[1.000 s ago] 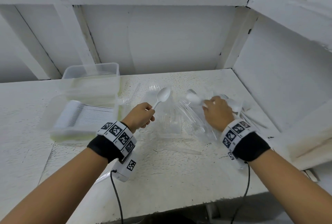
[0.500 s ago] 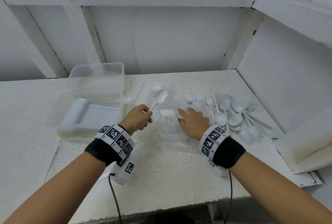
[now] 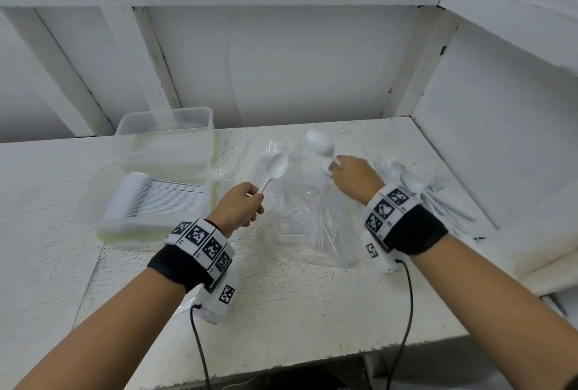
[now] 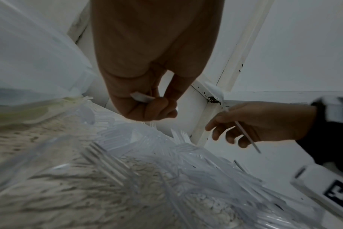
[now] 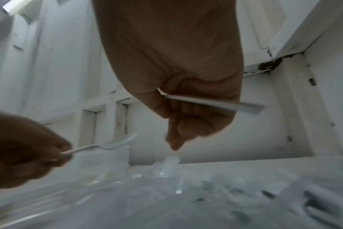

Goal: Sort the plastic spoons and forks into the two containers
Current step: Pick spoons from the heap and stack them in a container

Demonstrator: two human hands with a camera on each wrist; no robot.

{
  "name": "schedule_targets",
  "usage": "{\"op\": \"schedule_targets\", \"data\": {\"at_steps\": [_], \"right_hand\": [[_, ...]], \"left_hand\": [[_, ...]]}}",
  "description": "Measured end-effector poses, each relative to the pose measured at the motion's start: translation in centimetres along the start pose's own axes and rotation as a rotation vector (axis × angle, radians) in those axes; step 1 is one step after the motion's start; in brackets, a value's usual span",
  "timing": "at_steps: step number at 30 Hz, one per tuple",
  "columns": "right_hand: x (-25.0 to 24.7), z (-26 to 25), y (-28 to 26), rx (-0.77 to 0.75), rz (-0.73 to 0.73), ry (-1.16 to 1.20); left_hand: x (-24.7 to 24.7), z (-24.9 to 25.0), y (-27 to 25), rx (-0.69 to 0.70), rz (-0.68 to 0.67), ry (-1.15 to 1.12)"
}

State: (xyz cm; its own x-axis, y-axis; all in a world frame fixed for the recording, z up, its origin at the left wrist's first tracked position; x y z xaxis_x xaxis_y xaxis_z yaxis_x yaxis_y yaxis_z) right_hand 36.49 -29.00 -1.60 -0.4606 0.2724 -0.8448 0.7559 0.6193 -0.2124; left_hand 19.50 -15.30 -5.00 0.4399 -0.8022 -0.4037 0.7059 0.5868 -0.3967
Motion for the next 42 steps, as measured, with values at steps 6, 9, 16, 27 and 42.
{"op": "schedule_targets", "data": {"at_steps": [6,9,16,27,42], "right_hand": [[-0.1,4.1,3.5,0.13,-0.048,-0.214],[0.8,4.6,3.8,0.139,-0.062,-0.272],[2.5,4.8,4.3,0.163,-0.171,-0.242],[-0.4,7.0,3.7,0.22,0.046,0.089],[-6.9,8.3,-1.1,0.144,0.608,0.81]], "left_hand": [[0.1,-0.3,-0.2,-0.01,-0.005,0.016],[0.4,-0.4,-0.3,-0.012,-0.015,0.013],[0.4,-0.4,-0.4,-0.007,-0.006,0.019],[0.8,0.0,-0.4,0.009,0.014,0.017],[7.9,8.9,5.9,0.193,0.01,0.25]]}}
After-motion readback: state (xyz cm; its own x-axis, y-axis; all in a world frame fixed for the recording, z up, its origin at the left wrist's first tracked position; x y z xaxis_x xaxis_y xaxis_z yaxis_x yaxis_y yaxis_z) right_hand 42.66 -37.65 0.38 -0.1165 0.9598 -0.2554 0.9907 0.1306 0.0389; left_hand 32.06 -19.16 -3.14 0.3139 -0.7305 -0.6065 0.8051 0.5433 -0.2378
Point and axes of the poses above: each hand's wrist, its own y-axis towards the middle knuckle, its own x-axis out of the palm, z = x × y, the point moved 10 cm from there along y, towards the middle knuckle, and after that the axes turned 1 degree about y, right-handed, at the moved point
